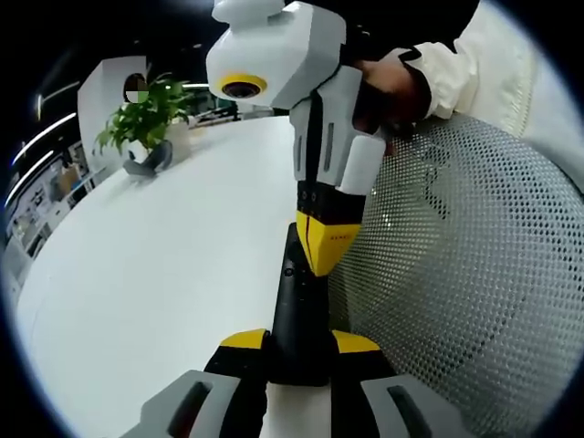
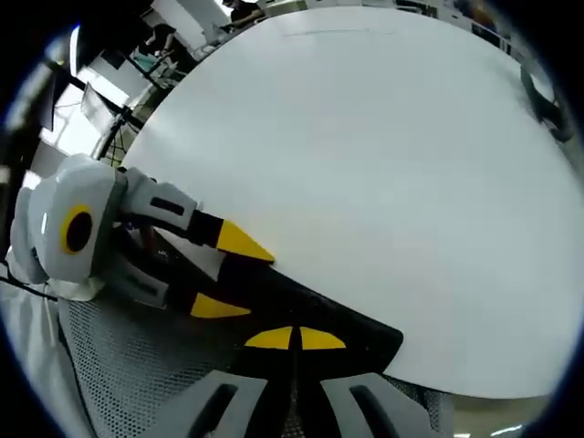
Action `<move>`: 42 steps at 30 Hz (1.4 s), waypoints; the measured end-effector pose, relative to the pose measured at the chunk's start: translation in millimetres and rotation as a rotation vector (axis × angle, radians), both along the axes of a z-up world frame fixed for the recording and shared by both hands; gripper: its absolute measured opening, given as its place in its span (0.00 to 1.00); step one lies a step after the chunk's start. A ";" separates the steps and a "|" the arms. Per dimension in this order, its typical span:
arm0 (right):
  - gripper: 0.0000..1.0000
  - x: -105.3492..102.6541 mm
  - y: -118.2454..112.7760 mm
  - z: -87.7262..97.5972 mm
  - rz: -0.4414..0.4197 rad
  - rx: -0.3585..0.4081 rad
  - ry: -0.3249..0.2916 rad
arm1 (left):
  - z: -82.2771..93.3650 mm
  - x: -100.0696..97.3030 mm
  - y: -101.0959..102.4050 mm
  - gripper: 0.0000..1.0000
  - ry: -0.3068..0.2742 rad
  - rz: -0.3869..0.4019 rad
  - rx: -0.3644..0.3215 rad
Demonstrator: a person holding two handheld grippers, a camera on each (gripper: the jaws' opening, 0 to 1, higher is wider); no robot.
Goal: Press the specified remote control buttons in sequence, fully releasing each button before pressing the next.
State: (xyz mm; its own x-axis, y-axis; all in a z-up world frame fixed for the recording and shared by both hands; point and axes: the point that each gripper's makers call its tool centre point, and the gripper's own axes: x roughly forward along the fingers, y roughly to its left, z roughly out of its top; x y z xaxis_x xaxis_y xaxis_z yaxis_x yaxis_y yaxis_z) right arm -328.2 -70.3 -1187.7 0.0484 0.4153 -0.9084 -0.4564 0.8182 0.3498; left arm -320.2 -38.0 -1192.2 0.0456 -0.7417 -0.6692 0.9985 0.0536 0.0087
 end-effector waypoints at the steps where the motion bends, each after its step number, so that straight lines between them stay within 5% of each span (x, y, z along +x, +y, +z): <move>1: 0.00 -0.1 0.1 0.1 0.001 -0.001 0.000 | 0.1 -0.1 0.0 0.25 -0.001 0.000 0.000; 16: 0.00 -4.1 2.1 -1.1 0.110 -0.063 -0.073 | 0.0 -0.5 -0.3 0.25 -0.005 -0.001 -0.003; 31: 0.00 -2.9 0.1 -1.8 -0.044 -0.032 -0.090 | 0.0 -0.1 -0.1 0.26 -0.002 0.019 -0.021; 38: 0.00 -1.3 3.1 -2.7 -0.027 -0.140 -0.140 | 0.0 0.6 0.2 0.26 0.003 0.046 -0.034; 42: 0.00 7.4 4.2 -2.7 0.003 -0.183 -0.232 | 1.0 3.8 2.3 0.27 0.014 0.074 -0.044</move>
State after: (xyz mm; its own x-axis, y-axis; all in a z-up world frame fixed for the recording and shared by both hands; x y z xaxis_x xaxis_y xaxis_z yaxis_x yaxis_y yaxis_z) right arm -320.8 -66.1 -1190.4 0.2631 0.2460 -0.9329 -0.5093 0.8566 0.0823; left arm -316.4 -35.7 -1191.2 0.0917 -0.7657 -0.6367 0.9919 0.1269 -0.0097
